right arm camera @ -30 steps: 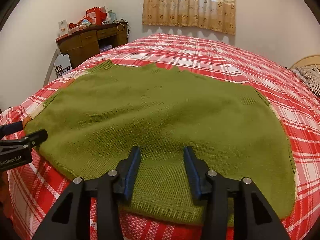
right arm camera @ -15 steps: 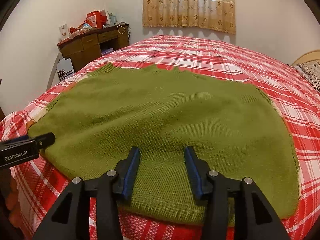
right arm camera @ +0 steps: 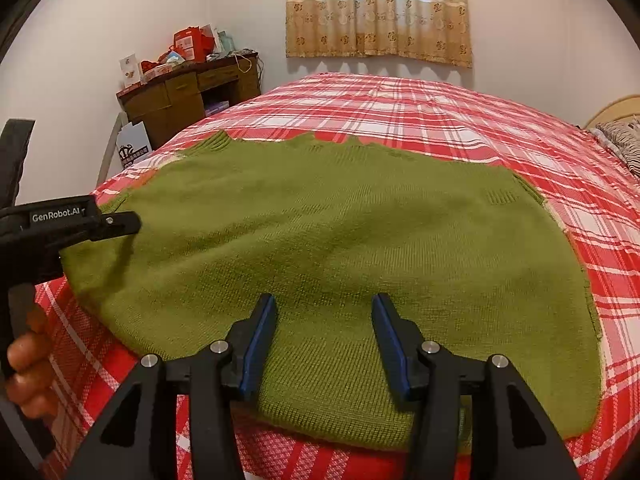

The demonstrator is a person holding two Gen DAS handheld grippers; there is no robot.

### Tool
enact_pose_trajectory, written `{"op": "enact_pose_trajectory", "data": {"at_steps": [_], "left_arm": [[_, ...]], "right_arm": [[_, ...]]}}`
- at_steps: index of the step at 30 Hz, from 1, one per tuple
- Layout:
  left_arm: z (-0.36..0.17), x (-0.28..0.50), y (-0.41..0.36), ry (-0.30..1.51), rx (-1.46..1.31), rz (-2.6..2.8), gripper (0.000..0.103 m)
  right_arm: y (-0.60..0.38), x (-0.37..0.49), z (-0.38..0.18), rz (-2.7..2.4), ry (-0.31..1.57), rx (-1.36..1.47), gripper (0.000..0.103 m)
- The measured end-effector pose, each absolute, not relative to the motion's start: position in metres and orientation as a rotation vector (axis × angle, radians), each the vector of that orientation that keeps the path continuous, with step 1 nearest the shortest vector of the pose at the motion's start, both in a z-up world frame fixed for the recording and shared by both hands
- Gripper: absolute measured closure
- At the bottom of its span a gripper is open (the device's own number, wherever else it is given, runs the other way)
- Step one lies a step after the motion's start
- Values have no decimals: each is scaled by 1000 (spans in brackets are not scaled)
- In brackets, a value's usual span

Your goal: Fold small clothes

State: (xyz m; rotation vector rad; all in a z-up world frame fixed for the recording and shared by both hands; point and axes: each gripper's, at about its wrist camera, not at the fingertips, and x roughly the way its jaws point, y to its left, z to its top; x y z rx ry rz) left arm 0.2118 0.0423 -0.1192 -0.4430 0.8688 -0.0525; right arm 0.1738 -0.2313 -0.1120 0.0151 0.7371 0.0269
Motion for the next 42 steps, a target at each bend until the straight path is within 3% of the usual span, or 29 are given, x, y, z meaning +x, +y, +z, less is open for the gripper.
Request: {"op": "enact_pose_trajectory", "data": {"at_steps": [1,5,9,11,13,15,16,19,26,29,30,33,38,42], "left_arm": [[-120,212,43,870,-440,-45,72],[-119,207,41,861,-410,-56,71],[-124,205,43,849,-467,-48,58],[-122,205,38,843,-467,-54,46],[-121,211,31,848,-431,-39,45],[-118,218,26,850,-409,-27,59],[-118,221,27,858,-411,-24,81],[-113,222,27,871,-430,-24,82],[-91,207,-16,763,-137,4,84],[-99,210,-1,795,-204,-3,84],[-104,211,11,812,-247,7,83],[-119,206,45,831,-429,0,68],[-129,192,54,762,-530,-62,61],[-131,193,58,741,-600,-108,53]], "right_arm": [[-230,173,-110,19,733,9,51],[-221,159,-94,66,648,-9,51],[-203,162,-98,172,700,-13,51],[-196,168,-110,200,757,-34,51],[-195,173,-114,197,784,-35,51],[-197,172,-115,201,777,-25,51],[-198,171,-115,203,773,-19,51],[-201,170,-116,211,769,6,51],[-204,169,-116,220,769,31,51],[-209,174,-112,241,800,74,51],[-211,177,-109,249,811,92,51],[-213,191,-84,284,784,142,51],[-183,249,-49,386,781,162,46],[-140,309,-52,450,871,144,44]]}}
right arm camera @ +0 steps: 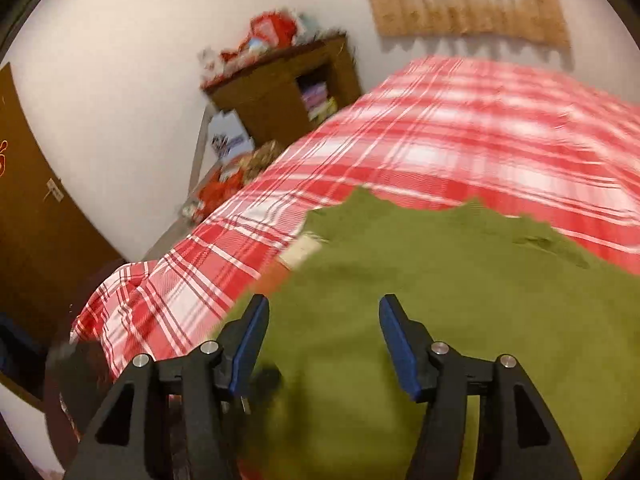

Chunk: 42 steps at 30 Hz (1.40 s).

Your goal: Fold small clothes

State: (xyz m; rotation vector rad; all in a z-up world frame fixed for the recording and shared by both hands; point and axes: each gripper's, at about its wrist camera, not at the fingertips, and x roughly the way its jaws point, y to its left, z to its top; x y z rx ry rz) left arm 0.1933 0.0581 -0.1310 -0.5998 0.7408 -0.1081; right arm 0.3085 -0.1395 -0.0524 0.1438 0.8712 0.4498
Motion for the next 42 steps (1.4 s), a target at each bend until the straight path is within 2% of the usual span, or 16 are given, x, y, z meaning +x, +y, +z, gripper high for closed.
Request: {"op": "enact_pose_trajectory", "data": {"at_steps": [4,7,9,11,15,16,17,18,19,21,23,28,32,39,42], "left_arm": [[-133,193,65,734,-635,-145,53],[-135,191,67,730,-644,-148,58],[-137,192,67,725,-651,-134,63],[-138,193,67,727,-649,-126,64],[-138,197,66,739,-642,-129,68],[-137,200,67,742,-639,-128,72],[-136,201,65,750,-631,-129,76],[-134,203,63,757,-616,-132,78],[-132,204,62,757,-603,-137,80],[-120,202,52,741,-521,-139,81],[-109,200,41,715,-437,-133,81],[-71,186,-4,621,-243,-197,82],[-62,176,-44,619,-160,-316,82],[-79,166,-101,699,-59,-418,83],[-84,158,-103,695,-25,-400,83]], "right_arm": [[-90,349,-80,486,973,73,44],[-63,364,-100,480,1007,-58,43],[-51,366,-107,488,1005,-134,23],[-42,366,-113,539,1026,-209,12],[-29,351,-124,510,993,-426,13],[-33,352,-124,508,995,-399,14],[-38,352,-122,495,993,-371,28],[-45,353,-119,461,984,-353,48],[-55,354,-113,444,983,-309,54],[-84,354,-100,479,998,-137,83],[-102,348,-90,484,987,-37,89],[-176,322,-71,493,907,251,91],[-238,300,-69,459,861,415,91],[-305,268,-106,369,905,496,91],[-318,268,-114,391,912,605,85]]}}
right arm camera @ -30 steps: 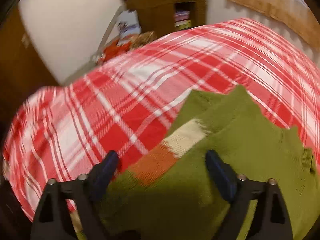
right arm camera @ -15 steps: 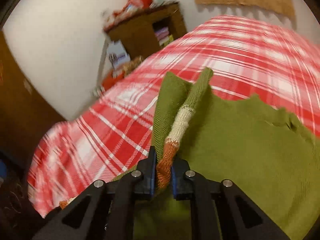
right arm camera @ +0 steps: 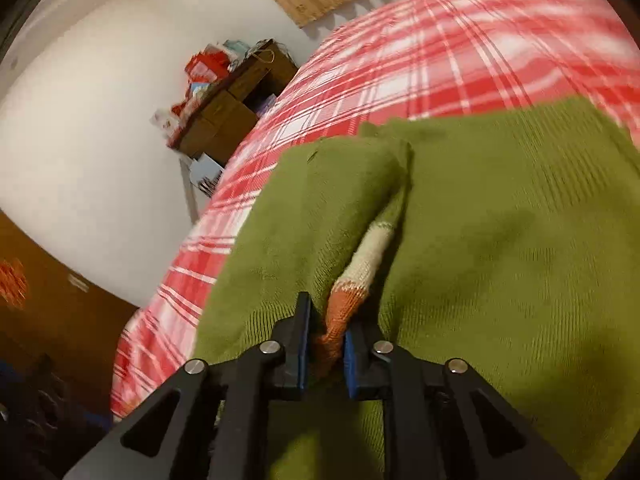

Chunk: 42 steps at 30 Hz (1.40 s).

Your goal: Fold small clothes

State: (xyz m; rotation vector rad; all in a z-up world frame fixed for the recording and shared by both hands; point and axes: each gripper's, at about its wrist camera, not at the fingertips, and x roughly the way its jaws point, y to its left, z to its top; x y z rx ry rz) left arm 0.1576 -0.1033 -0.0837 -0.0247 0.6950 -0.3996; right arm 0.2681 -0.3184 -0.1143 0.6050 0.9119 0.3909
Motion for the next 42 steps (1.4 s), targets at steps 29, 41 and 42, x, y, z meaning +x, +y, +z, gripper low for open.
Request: {"op": "enact_pose_trajectory", "data": {"at_steps": [29,41,42], "left_arm": [[-57,151,-148,644,97,-413,83],[-64,154,-156,661,37,-430,83],[-63,154,-152,663,17,-432,83]], "right_arm": [[-311,272,-18,260,667,154,103],[-399,253,-64,326,782,548,102],[-399,256,-73,357,807,603,102]]}}
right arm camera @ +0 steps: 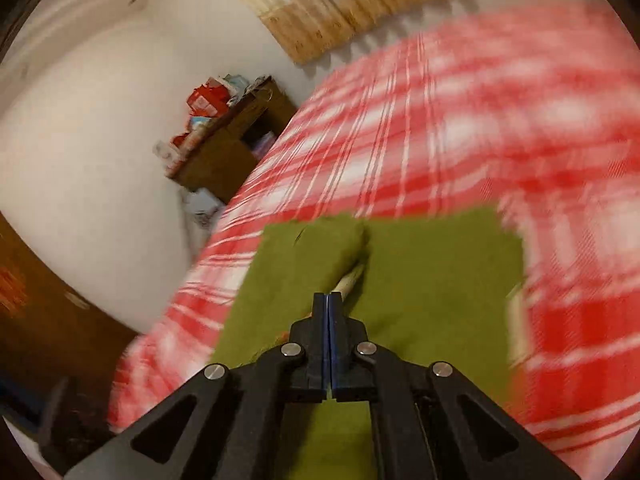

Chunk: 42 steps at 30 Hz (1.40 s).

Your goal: Fold small clothes

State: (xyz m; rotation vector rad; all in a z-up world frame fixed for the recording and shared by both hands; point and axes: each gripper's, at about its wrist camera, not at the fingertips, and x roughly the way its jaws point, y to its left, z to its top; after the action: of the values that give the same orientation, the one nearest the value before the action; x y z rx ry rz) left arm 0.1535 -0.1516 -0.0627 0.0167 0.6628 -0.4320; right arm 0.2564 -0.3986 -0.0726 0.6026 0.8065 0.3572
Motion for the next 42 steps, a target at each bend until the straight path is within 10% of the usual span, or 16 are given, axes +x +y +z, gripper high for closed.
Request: {"op": "enact_pose_trajectory", "data": {"at_steps": [12,13,15,17,25,27,29,42], "left_arm": [[-71,151,-149,662,32,-441,83],[-71,152,-149,663,31,-443,83],[-71,153,-147,663,23,-448,83],[-72,155,-146,671,14,-453,83],[-74,150,-148,665,19,-443,83],[-72,150,-147,659,22,-441,83],[-73,151,-147,662,36,-435,83],[-55,144,-220,601,105,-590,83]], "right_arm": [[-373,271,-111,435,926,791,96],[-374,268,-111,429,932,783,92],[-378,262,-111,426,928,794,39],[-383,252,-107,451,881,845,27],[-354,286,-110,468,960,731,29],[-339,298,-117,443,984,657,73],[-333,301,-115,433,965,606,86],[-389,273,-57,275,850,284,89]]}}
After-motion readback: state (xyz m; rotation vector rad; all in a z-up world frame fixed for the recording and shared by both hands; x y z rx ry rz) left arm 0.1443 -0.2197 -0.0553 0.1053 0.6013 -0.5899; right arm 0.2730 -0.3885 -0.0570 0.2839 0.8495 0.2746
